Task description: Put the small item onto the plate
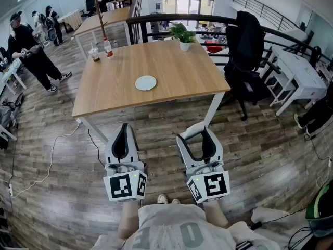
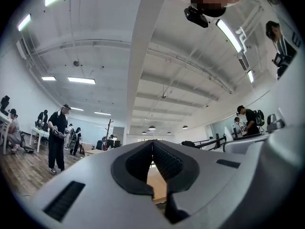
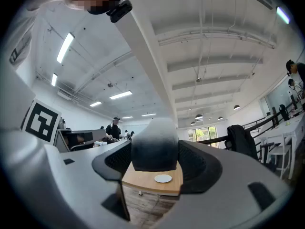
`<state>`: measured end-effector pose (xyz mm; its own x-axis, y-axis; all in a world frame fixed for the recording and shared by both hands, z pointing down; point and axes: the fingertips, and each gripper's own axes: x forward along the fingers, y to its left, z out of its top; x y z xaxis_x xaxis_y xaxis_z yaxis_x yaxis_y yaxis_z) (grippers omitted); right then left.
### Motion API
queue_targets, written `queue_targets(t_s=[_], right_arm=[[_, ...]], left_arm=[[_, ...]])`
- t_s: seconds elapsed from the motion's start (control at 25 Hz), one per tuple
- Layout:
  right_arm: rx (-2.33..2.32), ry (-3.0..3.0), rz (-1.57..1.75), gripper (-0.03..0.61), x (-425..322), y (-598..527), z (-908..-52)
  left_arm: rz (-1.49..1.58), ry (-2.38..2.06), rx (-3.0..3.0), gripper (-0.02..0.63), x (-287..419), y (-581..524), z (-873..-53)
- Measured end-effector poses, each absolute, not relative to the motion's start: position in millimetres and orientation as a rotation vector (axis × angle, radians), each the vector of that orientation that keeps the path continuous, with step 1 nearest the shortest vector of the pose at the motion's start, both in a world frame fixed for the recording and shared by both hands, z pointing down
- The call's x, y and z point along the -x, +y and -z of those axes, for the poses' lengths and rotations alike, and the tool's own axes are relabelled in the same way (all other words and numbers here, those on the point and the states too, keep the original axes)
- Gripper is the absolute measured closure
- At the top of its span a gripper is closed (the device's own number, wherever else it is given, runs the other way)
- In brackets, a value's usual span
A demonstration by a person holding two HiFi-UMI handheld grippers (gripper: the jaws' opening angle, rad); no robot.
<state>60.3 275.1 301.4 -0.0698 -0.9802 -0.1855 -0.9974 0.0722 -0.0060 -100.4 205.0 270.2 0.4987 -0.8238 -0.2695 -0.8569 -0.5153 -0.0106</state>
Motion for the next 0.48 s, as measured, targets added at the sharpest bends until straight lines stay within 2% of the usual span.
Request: queue_targets(t_s=[0.48], right_arm=[[2.079, 2.199, -0.218, 0.268, -44, 257, -302]], left_arm=[[-0.39, 1.457, 2.653, 0.604, 123, 179, -279]])
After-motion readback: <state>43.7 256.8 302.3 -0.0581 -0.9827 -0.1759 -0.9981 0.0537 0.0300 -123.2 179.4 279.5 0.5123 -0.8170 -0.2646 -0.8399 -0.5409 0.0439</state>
